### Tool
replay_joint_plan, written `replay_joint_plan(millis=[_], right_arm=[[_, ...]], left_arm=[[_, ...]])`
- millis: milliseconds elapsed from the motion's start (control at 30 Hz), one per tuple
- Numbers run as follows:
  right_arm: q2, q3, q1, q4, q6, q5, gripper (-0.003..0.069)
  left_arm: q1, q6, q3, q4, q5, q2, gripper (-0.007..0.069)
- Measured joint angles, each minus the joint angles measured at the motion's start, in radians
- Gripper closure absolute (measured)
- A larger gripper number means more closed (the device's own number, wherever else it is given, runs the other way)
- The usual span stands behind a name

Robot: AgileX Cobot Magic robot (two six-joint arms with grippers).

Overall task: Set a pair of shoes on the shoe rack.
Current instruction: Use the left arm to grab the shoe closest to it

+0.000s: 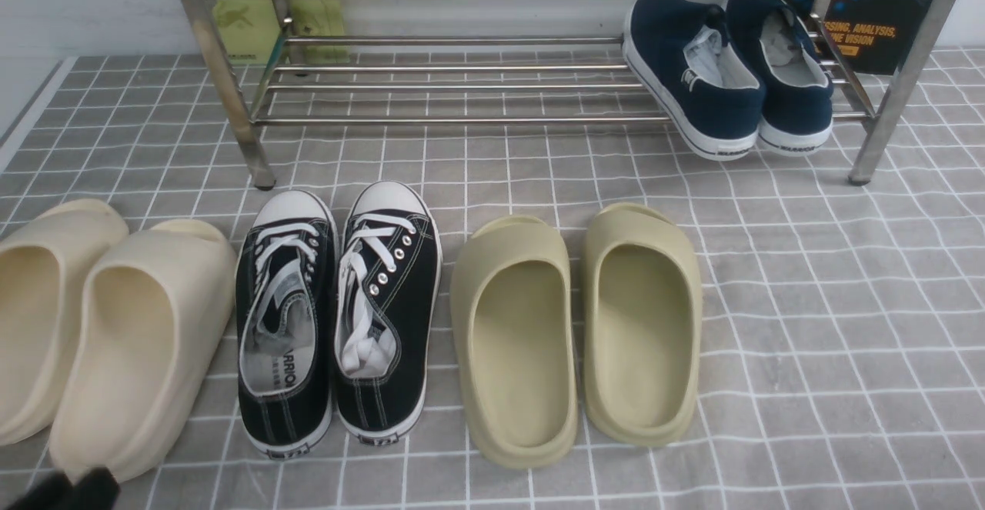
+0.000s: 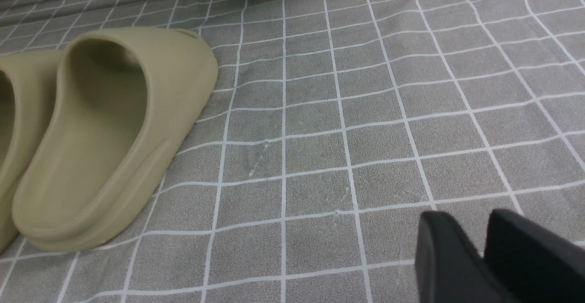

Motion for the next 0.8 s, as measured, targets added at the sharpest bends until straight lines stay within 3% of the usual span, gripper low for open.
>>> replay_joint_plan(millis=[167,433,500,533,567,667,733,767,800], right_arm=[[0.000,0.000,0.000,0.000,0.000,0.000,0.0475],[0.000,0.000,0.000,0.000,0.000,0.000,0.0464],[0.000,0.000,0.000,0.001,0.000,0.000,0.0458],[0.000,0.000,0.000,0.001,0.000,0.000,0.0457],[0.000,0.000,0.000,0.001,0.000,0.000,0.0455],[0.000,0.000,0.000,0.001,0.000,0.000,0.0451],[0.000,0.000,0.000,0.000,0.000,0.000,0.0447],[0.000,0.000,0.000,0.000,0.000,0.000,0.0447],[0.000,0.000,0.000,0.000,0.000,0.000,0.0444]], left_arm=[[0.000,0.000,0.000,0.005,-0.264,0.000,0.0386],[0.000,-0.021,0.000,0.000,-0.557,0.000,0.0386],[0.000,-0.138,0.000,-0.010,-0.720,0.000,0.0386],[0.000,-0.138,0.000,-0.010,-0.734,0.000,0.0386],[0.000,-0.237,-0.003,-0.010,-0.820,0.000,0.0388],[0.000,-0.343,-0.078,0.021,-0.764,-0.001,0.0431],[0.000,-0.369,-0.220,0.081,-0.568,0.028,0.0531],[0.000,-0.370,-0.234,0.087,-0.568,0.034,0.0531],[0.000,-0.374,-0.327,0.129,-0.414,0.089,0.0618]])
